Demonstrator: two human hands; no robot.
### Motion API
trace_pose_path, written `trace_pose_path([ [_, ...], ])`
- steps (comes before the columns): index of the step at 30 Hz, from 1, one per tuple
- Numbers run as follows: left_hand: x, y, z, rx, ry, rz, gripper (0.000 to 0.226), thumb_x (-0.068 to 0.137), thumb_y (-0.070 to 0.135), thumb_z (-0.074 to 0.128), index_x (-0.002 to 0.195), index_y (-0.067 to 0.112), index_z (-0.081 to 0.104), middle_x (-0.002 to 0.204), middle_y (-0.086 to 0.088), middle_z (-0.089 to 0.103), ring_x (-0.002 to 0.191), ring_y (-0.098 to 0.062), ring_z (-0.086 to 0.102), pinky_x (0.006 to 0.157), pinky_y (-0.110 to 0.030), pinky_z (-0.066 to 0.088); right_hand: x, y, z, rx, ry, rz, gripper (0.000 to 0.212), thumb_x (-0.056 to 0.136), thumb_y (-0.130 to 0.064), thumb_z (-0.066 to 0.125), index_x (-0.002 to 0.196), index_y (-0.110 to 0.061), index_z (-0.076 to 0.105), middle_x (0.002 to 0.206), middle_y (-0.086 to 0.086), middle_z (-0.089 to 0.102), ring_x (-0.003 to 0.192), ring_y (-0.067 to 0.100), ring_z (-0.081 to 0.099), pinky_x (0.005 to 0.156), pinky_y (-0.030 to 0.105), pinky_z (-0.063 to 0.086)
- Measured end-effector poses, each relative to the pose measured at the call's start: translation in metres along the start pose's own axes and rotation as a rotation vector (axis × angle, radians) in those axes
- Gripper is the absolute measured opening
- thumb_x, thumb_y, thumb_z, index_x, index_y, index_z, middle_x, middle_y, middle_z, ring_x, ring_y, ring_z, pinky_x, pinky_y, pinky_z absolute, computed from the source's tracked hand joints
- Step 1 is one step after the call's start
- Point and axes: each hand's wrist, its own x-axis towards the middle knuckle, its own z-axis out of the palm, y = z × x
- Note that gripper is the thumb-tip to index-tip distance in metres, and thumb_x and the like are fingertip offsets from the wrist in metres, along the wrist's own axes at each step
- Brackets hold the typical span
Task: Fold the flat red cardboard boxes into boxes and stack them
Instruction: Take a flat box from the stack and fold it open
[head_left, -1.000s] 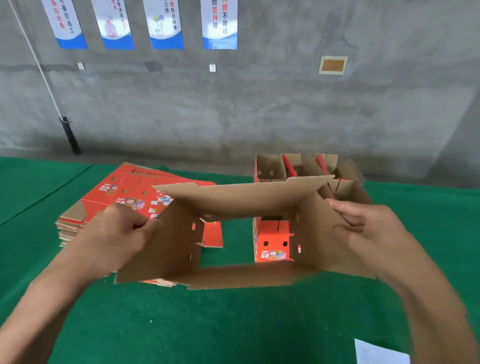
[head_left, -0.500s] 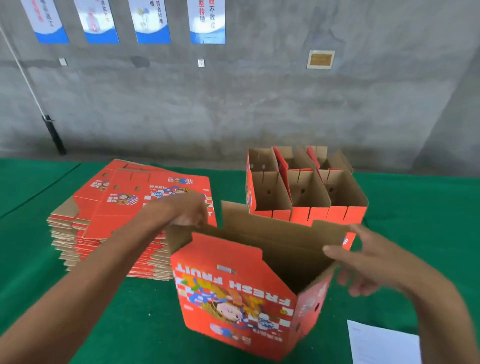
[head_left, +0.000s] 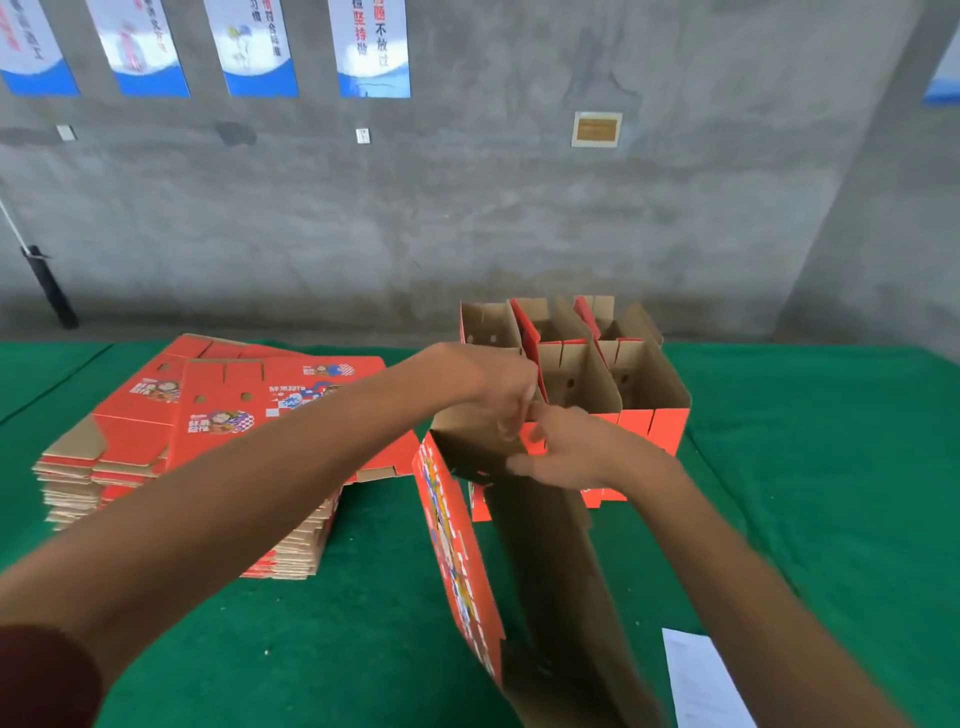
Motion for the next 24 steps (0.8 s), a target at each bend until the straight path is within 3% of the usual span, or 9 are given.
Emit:
trace_pose_path([
  [3, -0.001, 0.005, -0.002, 0.055, 0.075, 0.056, 0.012, 0.090, 0.019, 0.074, 0.095, 0.025, 0.084, 0.080, 0.019, 0.068, 0.079, -0.008, 0.062, 0.076, -0.026, 0.048, 0.016, 0.010, -0.005, -0.038, 0.037, 0.048, 0.028, 0.085, -0.018, 0.067, 0.113, -0.017, 0.071, 0.091, 0.005, 0.073, 0.076, 0.020, 0.071, 0.056, 0.027, 0.053],
  [6, -0.001, 0.004, 0.005, 0.274, 0.315, 0.119, 0.012, 0.087, 0.025, 0.071, 0.087, 0.031, 0.082, 0.079, 0.017, 0.071, 0.077, -0.007, 0.061, 0.082, -0.029, 0.038, 0.021, 0.024, -0.020, 0.093, -0.041, 0.100, 0.033, 0.083, -0.004, 0.067, 0.109, -0.023, 0.076, 0.095, 0.004, 0.074, 0.067, 0.019, 0.074, 0.048, 0.025, 0.054],
  [8, 0.002, 0.004, 0.012, 0.340, 0.430, 0.178, 0.008, 0.086, 0.029, 0.071, 0.085, 0.031, 0.079, 0.081, 0.015, 0.072, 0.082, -0.010, 0.060, 0.085, -0.029, 0.024, 0.023, 0.028, -0.028, 0.174, -0.172, 0.145, 0.033, 0.085, -0.007, 0.069, 0.115, -0.020, 0.072, 0.100, 0.004, 0.070, 0.059, 0.016, 0.074, 0.049, 0.025, 0.056],
  [10, 0.006, 0.007, 0.015, 0.327, 0.425, 0.238, 0.007, 0.085, 0.031, 0.072, 0.085, 0.032, 0.079, 0.083, 0.016, 0.071, 0.089, -0.010, 0.060, 0.085, -0.028, 0.020, 0.025, 0.030, -0.029, 0.213, -0.307, 0.191, 0.034, 0.082, -0.026, 0.078, 0.113, -0.016, 0.069, 0.102, 0.006, 0.071, 0.074, 0.023, 0.077, 0.057, 0.029, 0.060],
  [13, 0.009, 0.010, 0.017, 0.266, 0.380, 0.275, 0.007, 0.079, 0.030, 0.074, 0.083, 0.032, 0.079, 0.084, 0.018, 0.071, 0.095, -0.011, 0.059, 0.091, -0.030, 0.021, 0.028, 0.028, -0.021, 0.115, -0.240, 0.185, 0.046, 0.077, -0.063, 0.077, 0.103, -0.024, 0.071, 0.097, 0.002, 0.074, 0.083, 0.021, 0.073, 0.061, 0.029, 0.062],
  [16, 0.006, 0.000, 0.021, 0.135, 0.401, 0.280, 0.003, 0.077, 0.031, 0.078, 0.079, 0.030, 0.079, 0.069, 0.026, 0.060, 0.090, -0.008, 0.058, 0.095, -0.033, 0.019, 0.027, 0.023, -0.011, 0.180, -0.126, 0.070, 0.033, 0.088, -0.050, 0.074, 0.104, -0.021, 0.073, 0.093, 0.000, 0.076, 0.078, 0.021, 0.076, 0.069, 0.033, 0.064],
  [18, 0.002, -0.007, 0.025, 0.054, 0.417, 0.259, 0.001, 0.080, 0.031, 0.078, 0.080, 0.031, 0.079, 0.066, 0.028, 0.057, 0.088, -0.004, 0.057, 0.106, -0.036, 0.017, 0.025, 0.022, -0.007, 0.153, -0.095, 0.027, 0.014, 0.092, -0.032, 0.070, 0.089, -0.018, 0.071, 0.069, -0.004, 0.075, 0.067, 0.018, 0.075, 0.064, 0.030, 0.060],
  [21, -0.011, -0.006, 0.028, -0.046, 0.444, 0.174, 0.017, 0.086, 0.034, 0.076, 0.103, 0.037, 0.076, 0.094, 0.026, 0.062, 0.116, -0.007, 0.053, 0.119, -0.041, 0.005, 0.021, 0.028, -0.005, 0.028, -0.056, 0.045, 0.018, 0.092, -0.024, 0.064, 0.075, -0.017, 0.063, 0.057, -0.002, 0.069, 0.065, 0.019, 0.074, 0.066, 0.032, 0.059],
  [24, -0.044, -0.002, 0.042, -0.398, 0.467, 0.022, 0.086, 0.078, 0.068, 0.074, 0.150, 0.038, 0.039, 0.155, 0.012, 0.042, 0.142, -0.007, 0.033, 0.121, -0.042, 0.027, 0.013, 0.043, 0.001, 0.121, -0.035, 0.093, 0.031, 0.093, -0.022, 0.059, 0.064, -0.014, 0.062, 0.052, -0.002, 0.068, 0.053, 0.014, 0.070, 0.048, 0.019, 0.050],
])
